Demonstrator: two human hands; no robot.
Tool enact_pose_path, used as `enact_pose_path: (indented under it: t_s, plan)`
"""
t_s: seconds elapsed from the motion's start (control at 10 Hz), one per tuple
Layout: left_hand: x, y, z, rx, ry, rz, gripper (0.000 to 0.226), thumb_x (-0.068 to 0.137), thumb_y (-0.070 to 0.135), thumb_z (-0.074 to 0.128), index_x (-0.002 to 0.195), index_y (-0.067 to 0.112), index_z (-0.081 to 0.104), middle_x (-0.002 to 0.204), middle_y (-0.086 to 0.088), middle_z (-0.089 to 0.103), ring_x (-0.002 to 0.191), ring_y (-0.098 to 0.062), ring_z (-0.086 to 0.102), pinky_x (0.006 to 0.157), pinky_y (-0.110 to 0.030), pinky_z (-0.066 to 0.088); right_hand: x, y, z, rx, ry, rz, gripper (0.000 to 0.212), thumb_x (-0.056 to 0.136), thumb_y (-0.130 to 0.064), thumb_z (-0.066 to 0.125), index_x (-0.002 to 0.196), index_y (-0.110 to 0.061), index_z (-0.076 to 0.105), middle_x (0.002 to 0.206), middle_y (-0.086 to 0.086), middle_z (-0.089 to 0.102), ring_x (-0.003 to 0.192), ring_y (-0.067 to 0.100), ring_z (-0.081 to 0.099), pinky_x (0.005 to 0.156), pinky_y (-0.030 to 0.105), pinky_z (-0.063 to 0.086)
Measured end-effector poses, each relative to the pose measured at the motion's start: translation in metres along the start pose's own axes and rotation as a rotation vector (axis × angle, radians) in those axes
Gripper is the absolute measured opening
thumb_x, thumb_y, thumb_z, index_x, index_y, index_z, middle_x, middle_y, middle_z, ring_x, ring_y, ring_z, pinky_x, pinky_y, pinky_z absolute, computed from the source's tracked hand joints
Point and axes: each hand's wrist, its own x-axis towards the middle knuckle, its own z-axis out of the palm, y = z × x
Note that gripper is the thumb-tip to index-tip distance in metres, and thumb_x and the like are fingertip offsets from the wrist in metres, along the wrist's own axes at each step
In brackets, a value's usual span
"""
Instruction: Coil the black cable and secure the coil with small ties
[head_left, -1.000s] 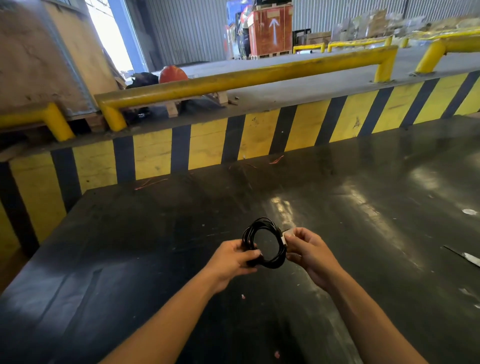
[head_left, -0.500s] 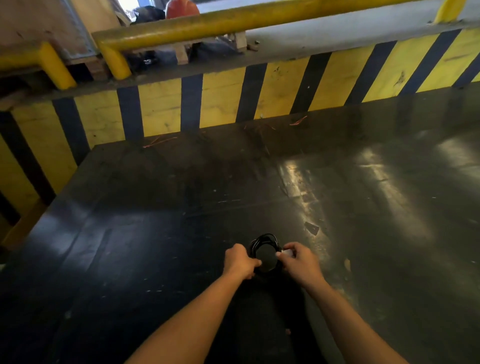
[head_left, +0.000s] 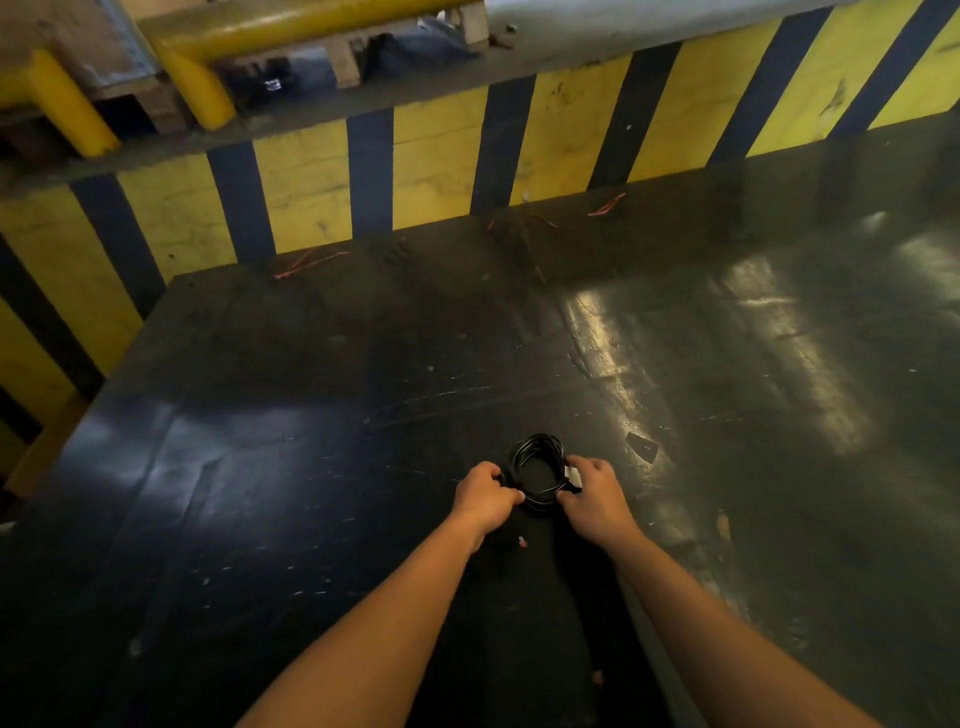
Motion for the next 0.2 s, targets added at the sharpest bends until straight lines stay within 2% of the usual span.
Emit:
enact_pose_path:
  t_s: [0.1,0.2]
  plan:
    - [-0.005,0.003,-0.006,0.026,-0.024,0.015,0.057,0.085,0.016,0.067,0.136,0.011,0.041,0.127,-0.01,0.056,0.11,-0.019,0.055,0.091,-0.03,0.046,-0.007,-0.005,-0.007,-0.015,-0.038,0.035,0.064,0.084,-0.015,0.061,0.142,-0.012,0.032,0.146,0.017,0.031,0.128,0.032,0.043,0.105,0.034,0.035]
    - [-0.02,-0.001,-0.008,0.1,-0.037,0.08,0.049,0.088,0.01,0.059,0.134,0.012,0.042,0.122,-0.004,0.056,0.1,-0.013,0.054,0.088,-0.029,0.048,-0.016,-0.027,-0.029,0.077,0.024,-0.01,0.069,0.085,-0.023,0.063,0.144,-0.015,0.027,0.149,0.016,0.03,0.126,0.029,0.044,0.101,0.033,0.036]
